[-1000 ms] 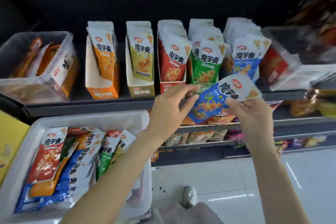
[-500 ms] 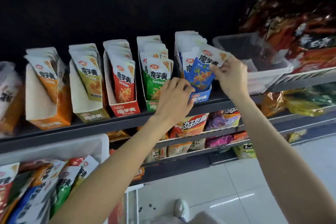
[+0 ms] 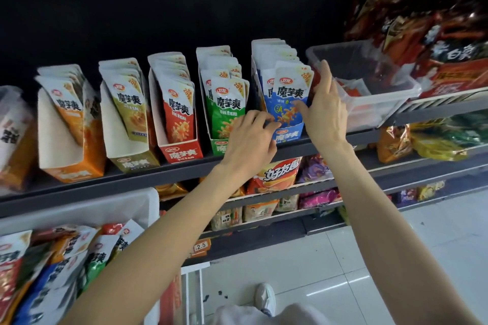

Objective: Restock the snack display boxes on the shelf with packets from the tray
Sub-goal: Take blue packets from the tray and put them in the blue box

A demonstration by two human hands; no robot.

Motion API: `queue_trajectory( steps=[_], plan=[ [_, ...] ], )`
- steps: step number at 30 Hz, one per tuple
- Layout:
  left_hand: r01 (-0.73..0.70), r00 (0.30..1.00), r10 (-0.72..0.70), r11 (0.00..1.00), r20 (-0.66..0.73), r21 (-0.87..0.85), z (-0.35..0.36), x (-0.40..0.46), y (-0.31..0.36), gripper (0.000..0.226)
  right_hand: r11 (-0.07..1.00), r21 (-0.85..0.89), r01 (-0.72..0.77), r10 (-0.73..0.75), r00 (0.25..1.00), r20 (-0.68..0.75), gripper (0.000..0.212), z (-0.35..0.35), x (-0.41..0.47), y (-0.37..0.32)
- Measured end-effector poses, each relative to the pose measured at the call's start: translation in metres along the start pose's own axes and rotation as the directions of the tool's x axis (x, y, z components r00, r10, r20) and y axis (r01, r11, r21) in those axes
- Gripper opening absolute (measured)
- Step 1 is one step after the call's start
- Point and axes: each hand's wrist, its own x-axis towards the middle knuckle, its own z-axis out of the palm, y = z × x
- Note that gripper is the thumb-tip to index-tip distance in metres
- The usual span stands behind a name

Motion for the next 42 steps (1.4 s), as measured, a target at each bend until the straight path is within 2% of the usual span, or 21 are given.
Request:
queue_trajectory(
  steps=[3,5,7,10,13,15,17,20,22,23,25,28,33,35,36,39,40,42],
  plan=[
    [0.014,0.999,-0.019,0.991,-0.039,-0.136,-0.011,-0.01,0.002,0.036,0.992,0.124,0.01,0.001,0.996,-0.088,0.07,-0.017,-0.026,-0.006],
    [0.052,0.991,-0.083,0.962,-0.106,-0.269,-0.024,-0.024,0.002,0.03,0.965,0.249,0.075,-0.03,0.983,-0.182,0.058,-0.026,-0.053,-0.017],
    [0.084,0.964,-0.182,0.9,-0.195,-0.428,-0.042,-0.045,-0.002,0.025,0.896,0.426,0.12,-0.035,0.979,-0.203,0.046,-0.03,-0.083,-0.036],
    [0.102,0.848,-0.387,0.79,-0.362,-0.605,-0.071,-0.092,-0.018,0.02,0.78,0.617,0.103,-0.11,0.994,-0.027,0.027,-0.021,-0.121,-0.071],
    [0.203,0.742,-0.541,0.744,-0.396,-0.636,-0.093,-0.154,-0.047,0.014,0.76,0.645,0.08,-0.287,0.932,0.223,0.015,0.002,-0.15,-0.105],
    [0.313,0.71,-0.604,0.731,-0.363,-0.606,-0.103,-0.199,-0.069,0.013,0.759,0.638,0.13,-0.409,0.858,0.312,0.018,0.021,-0.167,-0.127],
    [0.466,0.706,-0.648,0.728,-0.285,-0.502,-0.11,-0.246,-0.094,0.018,0.744,0.642,0.186,-0.5,0.793,0.349,0.023,0.041,-0.185,-0.152],
    [0.684,0.715,-0.699,0.705,-0.017,-0.189,-0.111,-0.322,-0.135,0.036,0.729,0.614,0.303,-0.623,0.664,0.413,0.021,0.076,-0.213,-0.189],
    [0.736,0.673,-0.727,0.676,0.136,-0.024,-0.11,-0.367,-0.153,0.044,0.734,0.573,0.365,-0.662,0.572,0.484,0.019,0.102,-0.232,-0.211],
    [0.763,0.637,-0.751,0.647,0.176,0.0,-0.111,-0.385,-0.159,0.043,0.737,0.555,0.386,-0.67,0.529,0.52,0.019,0.114,-0.241,-0.22],
    [0.797,0.592,-0.785,0.604,0.184,0.014,-0.114,-0.411,-0.166,0.032,0.734,0.519,0.438,-0.679,0.464,0.568,0.022,0.138,-0.256,-0.238],
    [0.782,0.608,-0.77,0.623,0.194,0.022,-0.114,-0.428,-0.173,0.034,0.702,0.457,0.546,-0.691,0.368,0.622,0.029,0.171,-0.274,-0.259],
    [0.753,0.639,-0.745,0.656,0.193,0.038,-0.114,-0.427,-0.183,0.033,0.508,0.31,0.804,-0.755,0.242,0.61,0.051,0.207,-0.287,-0.282],
    [0.741,0.647,-0.733,0.669,0.212,0.054,-0.113,-0.424,-0.187,0.033,0.416,0.258,0.872,-0.772,0.189,0.606,0.037,0.216,-0.281,-0.286],
    [0.742,0.64,-0.734,0.667,0.228,0.064,-0.112,-0.424,-0.19,0.034,0.376,0.249,0.892,-0.799,0.176,0.575,0.03,0.219,-0.278,-0.286],
    [0.748,0.647,-0.738,0.663,0.194,0.03,-0.111,-0.424,-0.195,0.053,0.352,0.32,0.88,-0.853,0.161,0.497,0.018,0.207,-0.27,-0.291],
    [0.737,0.668,-0.726,0.675,0.163,-0.015,-0.112,-0.422,-0.196,0.059,0.38,0.342,0.859,-0.865,0.2,0.459,0.014,0.197,-0.268,-0.296],
    [0.73,0.683,-0.716,0.664,0.144,-0.161,-0.118,-0.414,-0.198,0.056,0.555,0.384,0.738,-0.806,0.361,0.47,0.022,0.175,-0.261,-0.304]
  ],
)
